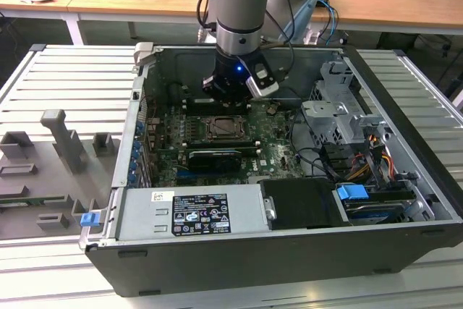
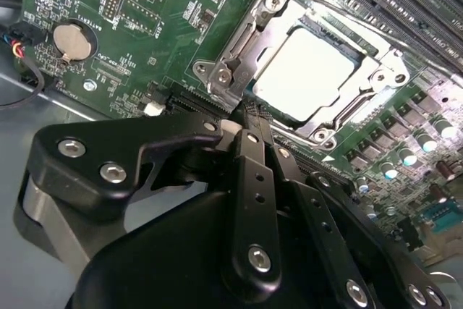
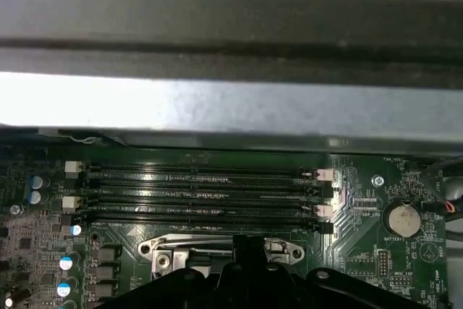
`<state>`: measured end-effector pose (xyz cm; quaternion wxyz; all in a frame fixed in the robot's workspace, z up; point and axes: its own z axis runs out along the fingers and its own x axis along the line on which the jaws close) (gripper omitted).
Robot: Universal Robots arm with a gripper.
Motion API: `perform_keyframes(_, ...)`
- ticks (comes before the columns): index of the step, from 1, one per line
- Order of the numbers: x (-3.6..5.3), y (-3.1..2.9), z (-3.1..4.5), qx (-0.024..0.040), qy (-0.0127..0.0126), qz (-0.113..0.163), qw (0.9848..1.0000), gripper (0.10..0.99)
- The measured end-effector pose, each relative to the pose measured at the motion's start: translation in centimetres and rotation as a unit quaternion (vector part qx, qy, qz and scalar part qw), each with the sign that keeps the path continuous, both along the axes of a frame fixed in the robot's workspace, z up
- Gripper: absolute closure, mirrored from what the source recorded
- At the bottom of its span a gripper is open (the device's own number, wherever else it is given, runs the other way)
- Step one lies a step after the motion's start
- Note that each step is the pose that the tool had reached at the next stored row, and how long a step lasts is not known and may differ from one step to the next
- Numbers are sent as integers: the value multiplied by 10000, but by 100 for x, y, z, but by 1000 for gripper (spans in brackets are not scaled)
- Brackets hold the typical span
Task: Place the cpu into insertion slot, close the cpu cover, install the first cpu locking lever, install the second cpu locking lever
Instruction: 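Install the second cpu locking lever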
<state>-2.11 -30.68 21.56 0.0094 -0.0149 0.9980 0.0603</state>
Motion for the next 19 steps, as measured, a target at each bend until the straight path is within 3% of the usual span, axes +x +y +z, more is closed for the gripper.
perform_keyframes(6, -1, -34, 7, -2, 0, -1, 10000, 980)
perform_keyframes(10, 0, -34, 85, -1, 0, 0, 10000, 980)
perform_keyframes(15, 0, -124, 86, 0, 0, 0, 10000, 980)
perform_keyframes(19, 0, -135, 159, 0, 0, 0, 10000, 980)
